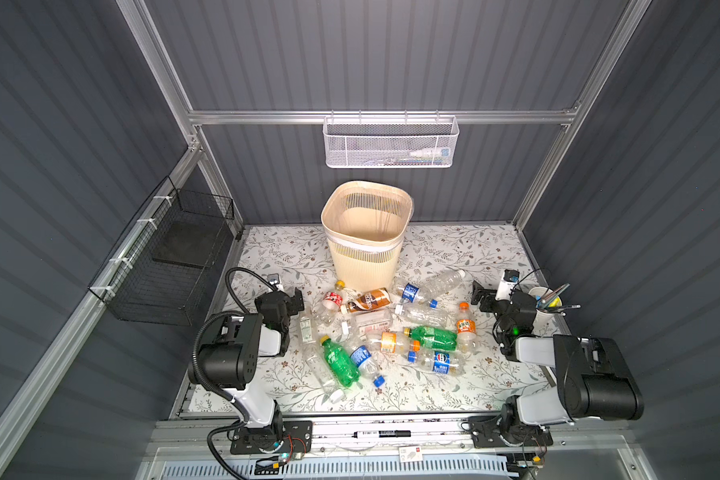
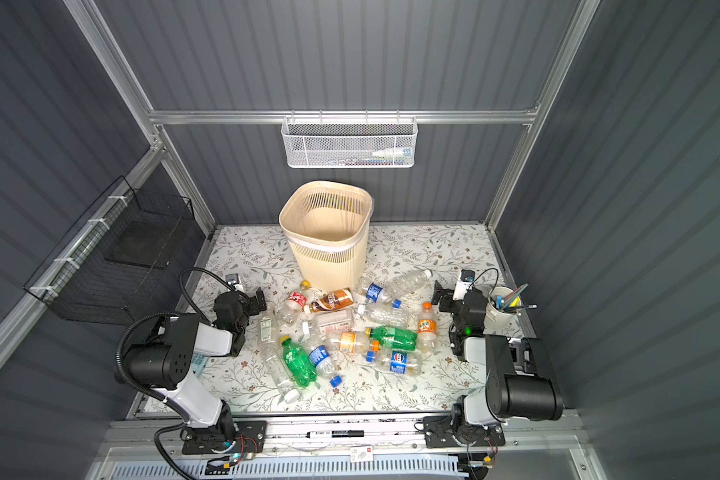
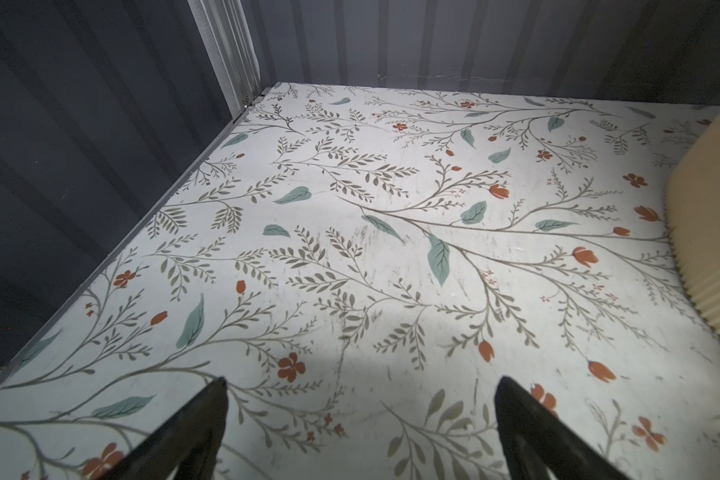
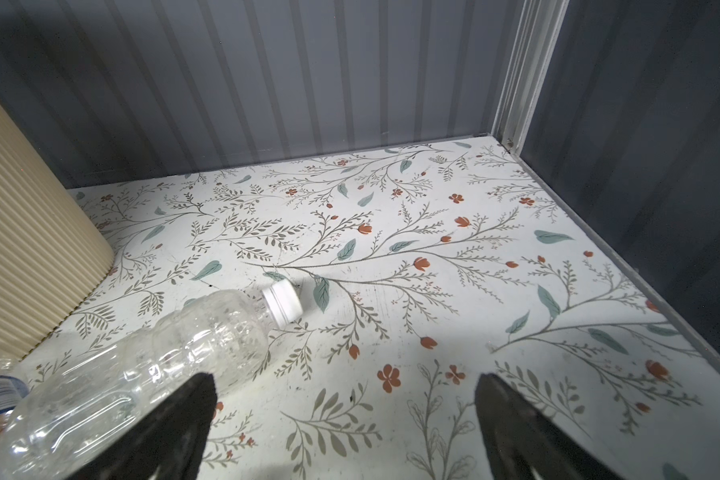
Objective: Throw the plastic bottles in the bin
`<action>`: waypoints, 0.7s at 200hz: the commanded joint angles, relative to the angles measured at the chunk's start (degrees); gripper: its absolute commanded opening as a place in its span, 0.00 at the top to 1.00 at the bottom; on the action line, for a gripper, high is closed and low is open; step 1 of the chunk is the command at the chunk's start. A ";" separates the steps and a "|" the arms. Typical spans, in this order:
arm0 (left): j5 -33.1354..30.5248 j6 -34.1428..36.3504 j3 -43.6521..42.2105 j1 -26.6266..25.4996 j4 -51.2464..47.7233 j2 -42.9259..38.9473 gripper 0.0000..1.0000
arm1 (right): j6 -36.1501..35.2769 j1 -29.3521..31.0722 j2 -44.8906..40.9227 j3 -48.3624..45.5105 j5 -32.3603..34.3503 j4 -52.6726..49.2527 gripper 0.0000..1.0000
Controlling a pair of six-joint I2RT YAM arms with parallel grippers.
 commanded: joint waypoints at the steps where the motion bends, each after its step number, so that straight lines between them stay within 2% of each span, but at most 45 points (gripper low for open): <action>1: -0.96 -0.42 1.05 0.19 -0.18 0.83 0.00 | -0.20 -0.19 0.04 0.61 -0.79 0.18 0.01; 19: -1.09 -0.40 0.93 0.19 0.22 0.55 0.00 | 0.80 -0.26 -0.46 0.61 1.30 0.07 0.01; 33: -2.73 -1.05 2.54 0.19 -4.99 -2.55 0.00 | 2.37 -0.89 -4.11 1.81 3.75 -5.04 0.01; 54: -6.66 -3.17 6.50 0.19 -19.83 -11.39 0.00 | 5.92 -1.53 -13.50 8.87 3.53 -28.42 0.02; 65: -7.54 -4.78 8.95 0.20 -27.01 -16.62 0.00 | 7.40 -1.57 -17.43 11.15 1.47 -36.57 0.01; 83: -5.97 -5.98 14.93 0.19 -41.78 -23.77 0.00 | 10.99 -1.58 -23.19 13.54 -1.05 -46.67 0.01; 101: -6.56 -10.58 21.95 0.19 -58.58 -28.17 0.00 | 13.15 -1.58 -25.65 17.51 -3.14 -57.94 0.04; 125: -1.83 -14.78 29.29 -0.19 -75.51 -30.21 0.00 | 14.01 -1.58 -26.18 22.62 -8.32 -69.79 0.07; 140: -2.40 -18.38 32.07 -2.00 -84.11 -30.09 0.00 | 14.38 -1.48 -26.26 24.19 -10.50 -74.34 0.09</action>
